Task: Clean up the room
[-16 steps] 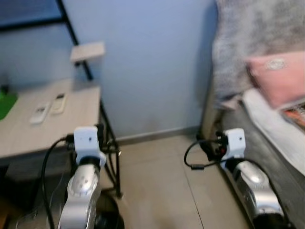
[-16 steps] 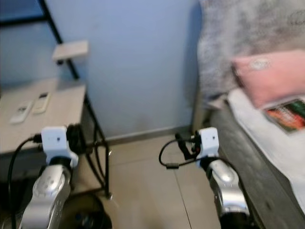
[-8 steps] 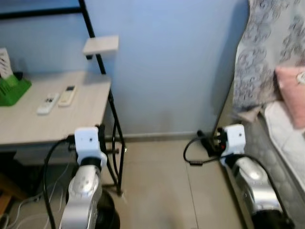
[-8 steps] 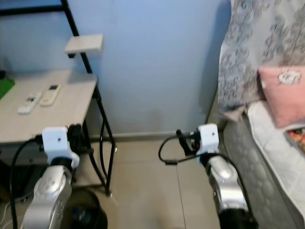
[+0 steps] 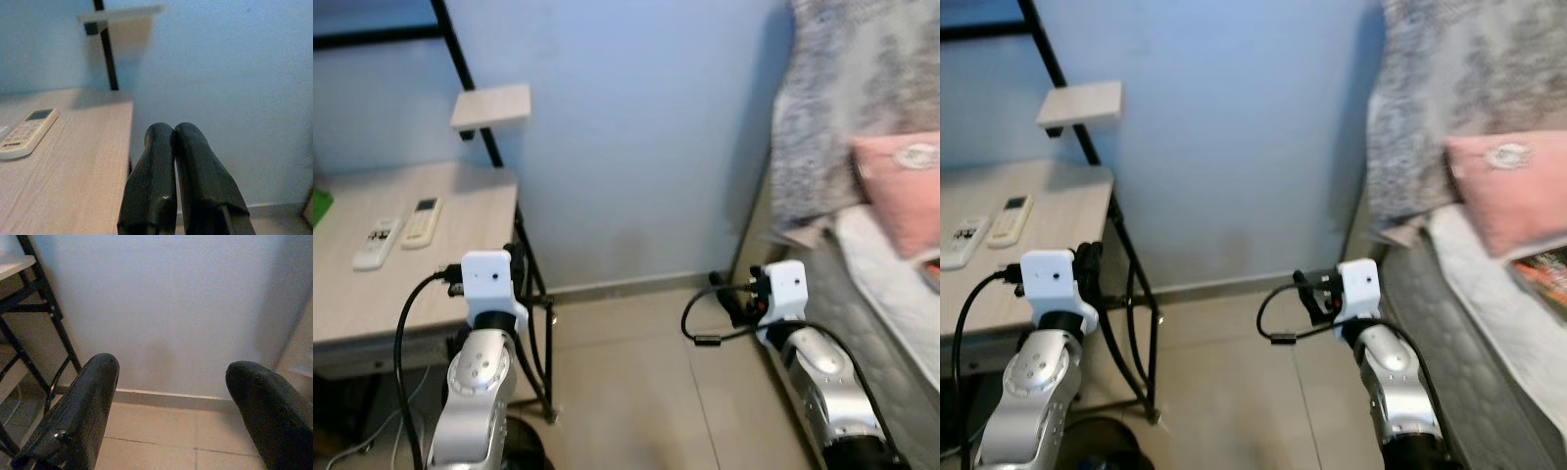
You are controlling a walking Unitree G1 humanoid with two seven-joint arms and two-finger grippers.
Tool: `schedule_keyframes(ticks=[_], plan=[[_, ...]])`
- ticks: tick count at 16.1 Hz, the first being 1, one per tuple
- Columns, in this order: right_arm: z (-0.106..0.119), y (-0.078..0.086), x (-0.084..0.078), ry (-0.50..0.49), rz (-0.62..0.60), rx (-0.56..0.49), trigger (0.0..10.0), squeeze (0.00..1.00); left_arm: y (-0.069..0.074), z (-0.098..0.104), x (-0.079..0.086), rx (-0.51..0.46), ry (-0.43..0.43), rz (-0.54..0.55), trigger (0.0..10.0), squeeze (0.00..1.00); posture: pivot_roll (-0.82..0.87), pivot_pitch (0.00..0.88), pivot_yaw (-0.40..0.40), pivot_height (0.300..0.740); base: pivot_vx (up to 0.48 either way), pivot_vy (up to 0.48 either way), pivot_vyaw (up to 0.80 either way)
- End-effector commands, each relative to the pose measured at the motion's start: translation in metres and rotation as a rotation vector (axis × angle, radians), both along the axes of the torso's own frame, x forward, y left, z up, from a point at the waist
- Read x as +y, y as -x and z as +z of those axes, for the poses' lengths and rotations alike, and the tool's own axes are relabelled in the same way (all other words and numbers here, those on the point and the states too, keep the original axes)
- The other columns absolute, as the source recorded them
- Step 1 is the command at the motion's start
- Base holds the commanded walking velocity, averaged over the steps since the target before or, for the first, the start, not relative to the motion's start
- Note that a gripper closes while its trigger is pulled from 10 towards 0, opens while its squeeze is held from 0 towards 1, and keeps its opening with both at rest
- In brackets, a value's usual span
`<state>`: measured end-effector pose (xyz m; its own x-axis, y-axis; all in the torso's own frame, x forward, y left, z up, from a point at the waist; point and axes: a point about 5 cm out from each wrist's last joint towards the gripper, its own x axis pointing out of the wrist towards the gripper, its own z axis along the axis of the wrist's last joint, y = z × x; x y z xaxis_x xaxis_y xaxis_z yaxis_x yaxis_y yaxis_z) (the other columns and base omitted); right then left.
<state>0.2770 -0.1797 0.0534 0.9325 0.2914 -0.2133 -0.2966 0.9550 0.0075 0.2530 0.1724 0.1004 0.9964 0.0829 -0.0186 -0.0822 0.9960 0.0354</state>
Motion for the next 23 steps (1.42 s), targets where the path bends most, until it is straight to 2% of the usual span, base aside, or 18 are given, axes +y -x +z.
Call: schedule_keyframes(ticks=[1, 4, 7, 12, 23], plan=[[0.0024, -0.0005, -0.0002, 0.004, -0.002, -0.004, 10.0, 0.0, 0.0003, -0.0019, -0.0021, 0.014, 0.003, -0.005, 10.0, 0.0, -0.12, 0.0, 0.084, 0.74, 0.0, 0.0, 0.0], [0.0007, 0.0011, 0.0003, 0.006, 0.001, 0.004, 10.0, 0.0, 0.0029, -0.0053, -0.0073, 0.025, 0.007, -0.009, 10.0, 0.0, -0.12, 0.0, 0.082, 0.74, 0.0, 0.0, 0.0], [0.0007, 0.001, 0.0013, 0.003, 0.002, 0.008, 10.0, 0.0, 0.0012, -0.0042, -0.0058, 0.02, 0.0, -0.01, 10.0, 0.0, -0.12, 0.0, 0.081, 0.74, 0.0, 0.0, 0.0], [0.0046, 0.0024, 0.0031, -0.003, -0.003, -0.004, 10.0, 0.0, 0.0066, -0.0101, -0.0057, 0.044, 0.025, -0.021, 10.0, 0.0, -0.12, 0.0, 0.084, 0.74, 0.0, 0.0, 0.0], [0.0023, 0.0005, 0.0039, 0.017, -0.014, 0.008, 10.0, 0.0, 0.004, -0.0103, -0.0069, 0.039, 0.016, -0.032, 10.0, 0.0, -0.12, 0.0, 0.084, 0.74, 0.0, 0.0, 0.0]])
